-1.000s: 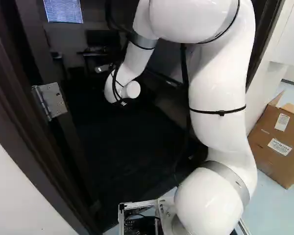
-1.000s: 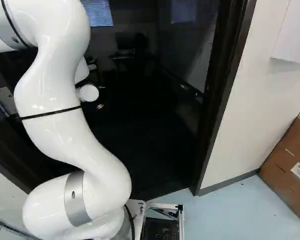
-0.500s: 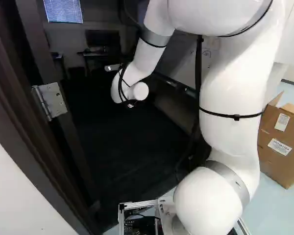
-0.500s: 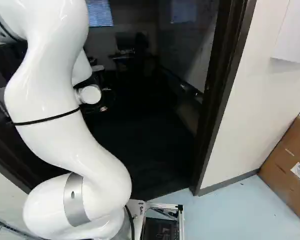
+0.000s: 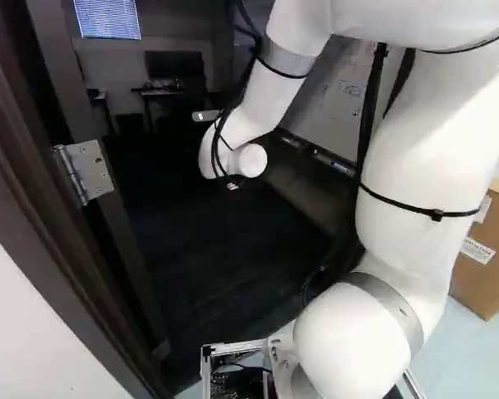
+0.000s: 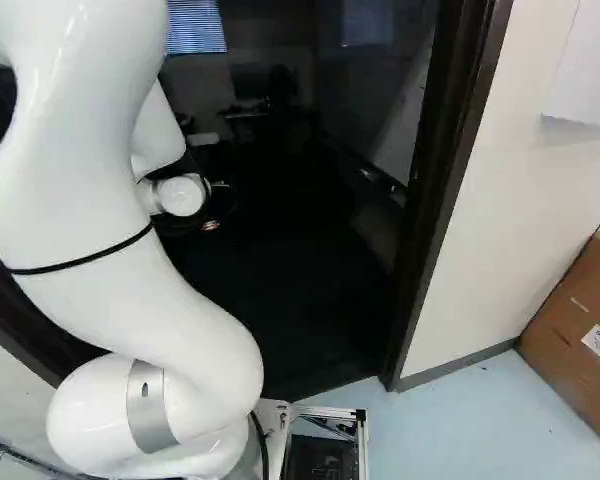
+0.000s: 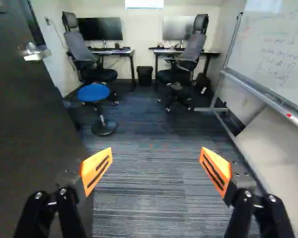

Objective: Open the door and move inside

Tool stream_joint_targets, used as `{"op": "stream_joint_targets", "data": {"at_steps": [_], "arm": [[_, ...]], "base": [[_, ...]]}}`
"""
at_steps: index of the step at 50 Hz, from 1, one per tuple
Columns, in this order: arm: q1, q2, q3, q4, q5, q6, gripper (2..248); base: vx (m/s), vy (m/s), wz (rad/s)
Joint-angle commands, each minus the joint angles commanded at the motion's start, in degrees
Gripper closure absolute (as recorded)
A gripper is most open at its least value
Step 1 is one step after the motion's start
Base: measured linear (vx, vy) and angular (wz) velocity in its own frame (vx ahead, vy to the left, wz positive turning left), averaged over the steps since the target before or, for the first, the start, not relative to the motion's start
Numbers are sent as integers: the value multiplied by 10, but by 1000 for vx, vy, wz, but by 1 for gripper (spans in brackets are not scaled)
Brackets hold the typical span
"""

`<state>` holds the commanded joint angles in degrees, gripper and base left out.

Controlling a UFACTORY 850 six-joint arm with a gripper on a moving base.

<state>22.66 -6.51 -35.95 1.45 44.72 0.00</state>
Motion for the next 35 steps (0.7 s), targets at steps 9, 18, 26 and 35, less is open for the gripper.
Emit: {"op": "stream_joint_targets", "data": {"at_steps": [9, 18, 26, 35], "arm": [[-6, 27, 29, 6, 0, 0, 3], [-12, 48, 50, 8, 0, 0, 3], [-14, 49, 53, 8, 1, 0, 3], [-20, 54, 60, 7, 2, 0, 3]], "base": [[0, 0, 0], [0, 0, 0], [0, 0, 0], [0, 0, 0]]}}
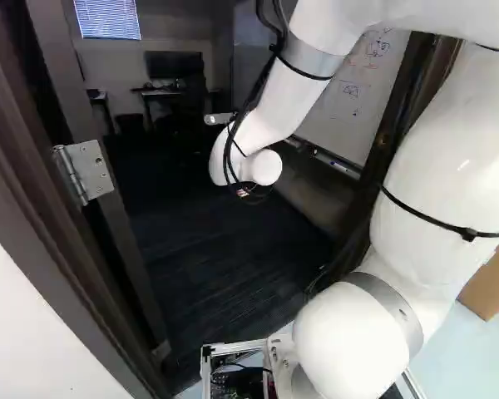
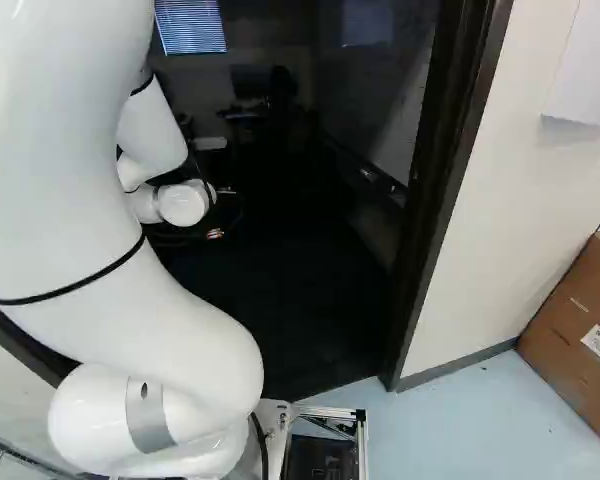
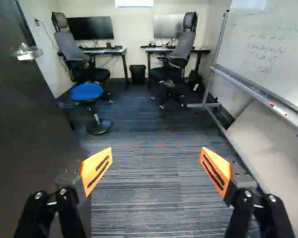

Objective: Open the door and move inside

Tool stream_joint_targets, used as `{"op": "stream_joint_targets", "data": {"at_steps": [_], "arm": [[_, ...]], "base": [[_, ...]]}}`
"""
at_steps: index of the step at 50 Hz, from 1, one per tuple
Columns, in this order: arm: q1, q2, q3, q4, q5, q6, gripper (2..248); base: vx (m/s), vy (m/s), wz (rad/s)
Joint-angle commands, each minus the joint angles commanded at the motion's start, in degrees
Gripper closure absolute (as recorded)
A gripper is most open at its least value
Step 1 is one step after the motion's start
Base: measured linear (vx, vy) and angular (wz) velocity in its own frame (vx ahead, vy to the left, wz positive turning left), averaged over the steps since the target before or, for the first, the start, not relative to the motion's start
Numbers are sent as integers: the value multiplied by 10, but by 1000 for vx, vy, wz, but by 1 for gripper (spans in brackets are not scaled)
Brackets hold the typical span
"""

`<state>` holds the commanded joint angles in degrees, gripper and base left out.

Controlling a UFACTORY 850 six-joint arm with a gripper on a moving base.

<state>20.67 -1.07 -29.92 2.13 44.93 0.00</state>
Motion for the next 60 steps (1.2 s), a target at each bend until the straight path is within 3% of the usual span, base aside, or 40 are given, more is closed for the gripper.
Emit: {"op": "stream_joint_targets", "data": {"at_steps": [27, 60], "arm": [[-45, 37, 54, -5, 11, 0, 3], [-142, 117, 171, -15, 35, 0, 3]], "base": [[0, 0, 0], [0, 0, 0]]}}
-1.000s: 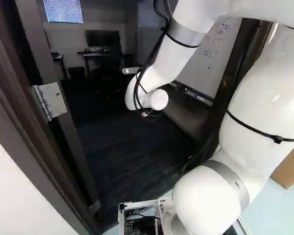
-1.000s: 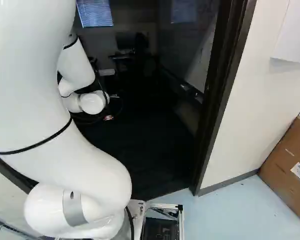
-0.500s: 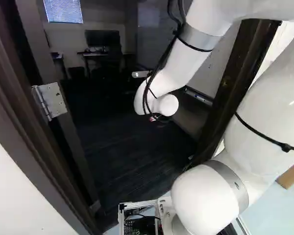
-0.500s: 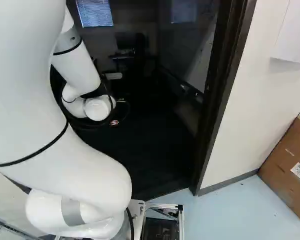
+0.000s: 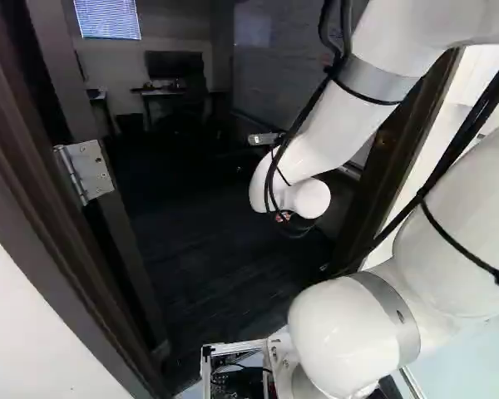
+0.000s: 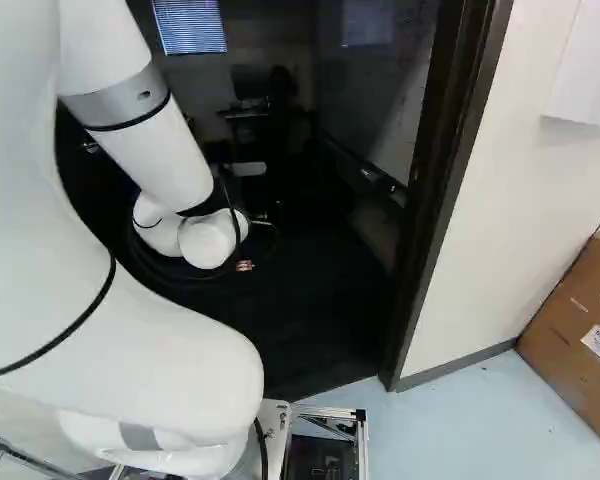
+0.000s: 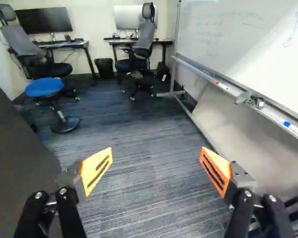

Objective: Open the door and move inside

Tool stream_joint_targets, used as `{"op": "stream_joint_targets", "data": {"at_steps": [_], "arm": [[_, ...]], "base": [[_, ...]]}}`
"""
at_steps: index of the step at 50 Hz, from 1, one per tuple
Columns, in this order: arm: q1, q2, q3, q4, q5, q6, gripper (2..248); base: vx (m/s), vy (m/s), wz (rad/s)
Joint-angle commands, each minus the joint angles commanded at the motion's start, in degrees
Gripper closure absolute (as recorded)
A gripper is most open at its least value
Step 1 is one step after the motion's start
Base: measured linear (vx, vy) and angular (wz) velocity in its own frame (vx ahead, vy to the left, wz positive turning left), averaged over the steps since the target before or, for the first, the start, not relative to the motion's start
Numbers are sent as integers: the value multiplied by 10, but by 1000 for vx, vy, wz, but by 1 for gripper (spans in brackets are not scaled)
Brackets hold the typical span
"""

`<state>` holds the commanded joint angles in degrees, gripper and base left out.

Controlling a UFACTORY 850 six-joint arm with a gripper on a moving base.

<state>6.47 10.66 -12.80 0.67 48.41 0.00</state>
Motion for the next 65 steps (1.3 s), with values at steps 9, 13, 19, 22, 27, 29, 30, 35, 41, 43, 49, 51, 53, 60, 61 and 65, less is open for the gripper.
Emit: {"op": "stream_joint_targets", "data": {"at_steps": [9, 13, 19, 22, 27, 29, 30, 35, 41, 43, 49, 51, 53, 60, 61, 65], "arm": [[-21, 18, 26, -2, 5, 0, 3], [-30, 24, 36, -3, 7, 0, 3], [-40, 33, 48, -4, 10, 0, 3], [-45, 37, 54, -5, 11, 0, 3], [-51, 42, 62, -5, 13, 0, 3], [-54, 44, 65, -6, 13, 0, 3], [-55, 45, 66, -6, 13, 0, 3], [-59, 49, 71, -6, 15, 0, 3], [-63, 52, 76, -6, 15, 0, 3], [-64, 53, 77, -7, 16, 0, 3], [-65, 53, 78, -7, 16, 0, 3], [-65, 53, 78, -7, 16, 0, 3], [-65, 53, 78, -7, 16, 0, 3], [-65, 53, 78, -7, 16, 0, 3], [-65, 53, 78, -7, 16, 0, 3], [-65, 53, 78, -7, 16, 0, 3]], "base": [[0, 0, 0], [0, 0, 0], [0, 0, 0], [0, 0, 0], [0, 0, 0], [0, 0, 0], [0, 0, 0], [0, 0, 0], [0, 0, 0], [0, 0, 0], [0, 0, 0], [0, 0, 0], [0, 0, 0], [0, 0, 0], [0, 0, 0], [0, 0, 0]]}}
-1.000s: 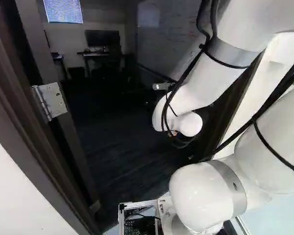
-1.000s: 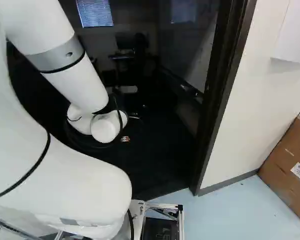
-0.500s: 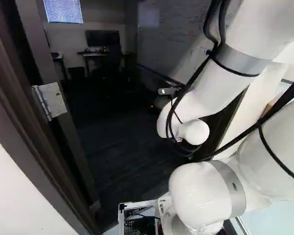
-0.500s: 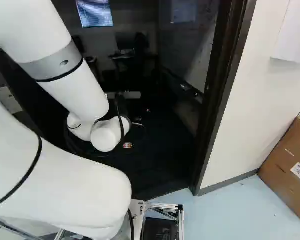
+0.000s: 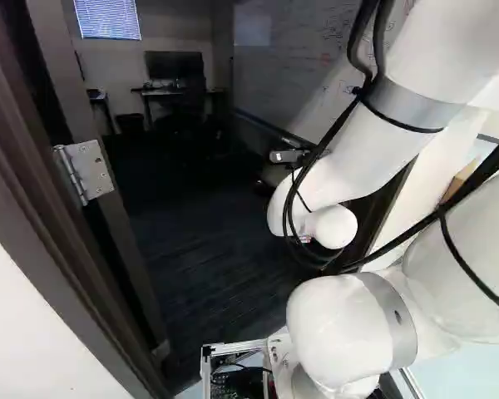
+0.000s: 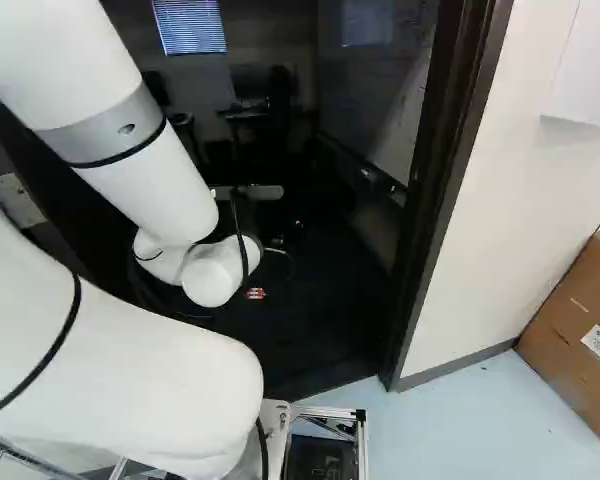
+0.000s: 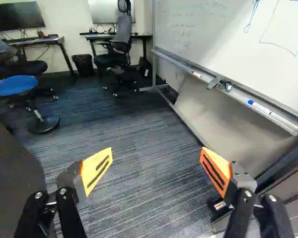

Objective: Open the door and move inside

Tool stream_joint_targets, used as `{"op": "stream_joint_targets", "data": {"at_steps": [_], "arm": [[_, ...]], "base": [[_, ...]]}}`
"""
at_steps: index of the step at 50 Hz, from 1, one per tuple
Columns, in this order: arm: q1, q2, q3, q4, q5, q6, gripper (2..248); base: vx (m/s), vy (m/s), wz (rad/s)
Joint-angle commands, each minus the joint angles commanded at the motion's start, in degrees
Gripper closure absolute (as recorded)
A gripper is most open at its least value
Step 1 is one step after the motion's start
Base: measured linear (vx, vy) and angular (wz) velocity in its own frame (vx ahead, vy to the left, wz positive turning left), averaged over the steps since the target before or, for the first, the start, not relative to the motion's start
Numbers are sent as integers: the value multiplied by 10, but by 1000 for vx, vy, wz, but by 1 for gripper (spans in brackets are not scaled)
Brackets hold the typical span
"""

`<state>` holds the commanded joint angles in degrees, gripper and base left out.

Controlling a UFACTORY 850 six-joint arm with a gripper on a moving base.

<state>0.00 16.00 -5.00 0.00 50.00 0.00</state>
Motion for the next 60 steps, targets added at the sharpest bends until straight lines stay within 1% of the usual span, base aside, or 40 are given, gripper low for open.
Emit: {"op": "stream_joint_targets", "data": {"at_steps": [37, 60], "arm": [[0, 0, 0, 0, 0, 0, 3], [0, 0, 0, 0, 0, 0, 3]], "base": [[1, 1, 2], [56, 5, -4]]}}
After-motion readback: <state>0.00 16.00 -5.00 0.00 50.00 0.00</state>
